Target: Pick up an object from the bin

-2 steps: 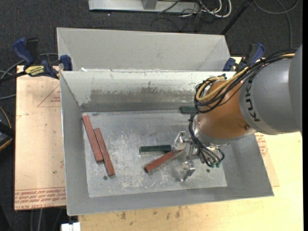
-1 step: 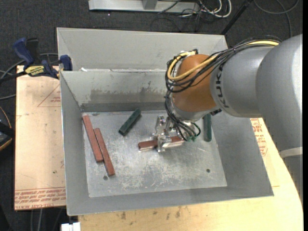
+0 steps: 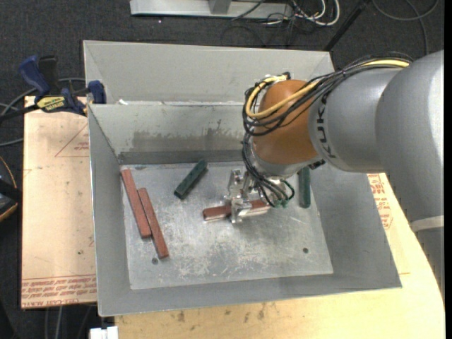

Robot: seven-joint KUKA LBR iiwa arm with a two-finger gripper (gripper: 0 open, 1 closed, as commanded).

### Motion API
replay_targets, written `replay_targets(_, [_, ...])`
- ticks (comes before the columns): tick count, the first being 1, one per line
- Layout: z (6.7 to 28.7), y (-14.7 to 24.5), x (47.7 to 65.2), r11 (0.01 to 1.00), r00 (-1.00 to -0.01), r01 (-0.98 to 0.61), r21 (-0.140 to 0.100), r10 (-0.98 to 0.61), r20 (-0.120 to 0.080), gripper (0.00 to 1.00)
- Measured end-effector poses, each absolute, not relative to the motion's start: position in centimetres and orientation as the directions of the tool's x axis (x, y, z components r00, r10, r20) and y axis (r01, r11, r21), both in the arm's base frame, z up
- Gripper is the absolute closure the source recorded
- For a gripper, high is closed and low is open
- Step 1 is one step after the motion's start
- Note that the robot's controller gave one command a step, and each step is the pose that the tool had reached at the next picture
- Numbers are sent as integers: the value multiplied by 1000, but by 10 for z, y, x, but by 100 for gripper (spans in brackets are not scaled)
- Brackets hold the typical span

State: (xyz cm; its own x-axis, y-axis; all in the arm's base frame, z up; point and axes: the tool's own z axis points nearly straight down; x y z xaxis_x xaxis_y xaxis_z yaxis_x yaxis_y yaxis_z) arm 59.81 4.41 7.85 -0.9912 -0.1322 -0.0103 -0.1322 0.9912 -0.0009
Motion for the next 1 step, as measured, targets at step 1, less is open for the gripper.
replay_targets(1, [243, 42, 590, 995, -995, -100, 1, -100, -9, 100])
